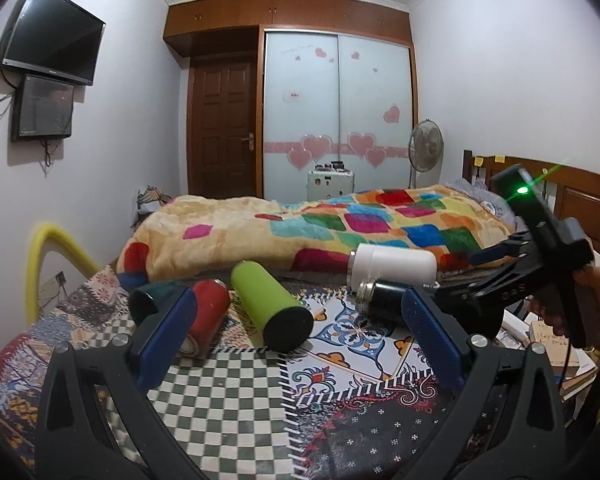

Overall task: Flip cup upright
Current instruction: 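Move the right gripper to the lying black thermos and close around it, then lift the black thermos with the right gripper toward the left gripper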

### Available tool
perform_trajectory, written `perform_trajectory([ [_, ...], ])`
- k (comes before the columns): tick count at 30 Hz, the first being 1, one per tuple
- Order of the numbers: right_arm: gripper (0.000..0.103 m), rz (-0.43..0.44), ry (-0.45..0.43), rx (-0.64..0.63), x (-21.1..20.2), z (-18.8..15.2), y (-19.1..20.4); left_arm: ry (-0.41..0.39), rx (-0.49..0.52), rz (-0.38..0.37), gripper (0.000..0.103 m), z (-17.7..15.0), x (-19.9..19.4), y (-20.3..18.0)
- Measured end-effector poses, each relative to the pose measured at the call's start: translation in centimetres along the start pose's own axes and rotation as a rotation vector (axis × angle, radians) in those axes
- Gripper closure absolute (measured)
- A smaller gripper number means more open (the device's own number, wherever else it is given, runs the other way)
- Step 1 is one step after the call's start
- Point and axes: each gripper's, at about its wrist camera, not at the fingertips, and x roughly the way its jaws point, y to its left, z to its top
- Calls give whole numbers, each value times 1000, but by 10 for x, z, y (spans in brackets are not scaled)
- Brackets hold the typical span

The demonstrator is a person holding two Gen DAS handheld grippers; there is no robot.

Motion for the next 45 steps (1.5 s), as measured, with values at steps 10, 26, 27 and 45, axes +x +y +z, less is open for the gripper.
perform_trajectory([
  [10,2,114,255,-25,46,10,-15,90,14,-3,0,-23,36,-6],
  [26,32,124,406,-81,80,15,-16,130,-41,14,0,-34,47,4],
  [27,33,125,406,-81,80,16,-16,133,-47,13,0,-34,48,4],
  [45,38,136,321,-33,42,5,6,133,-94,60,0,-32,45,25],
])
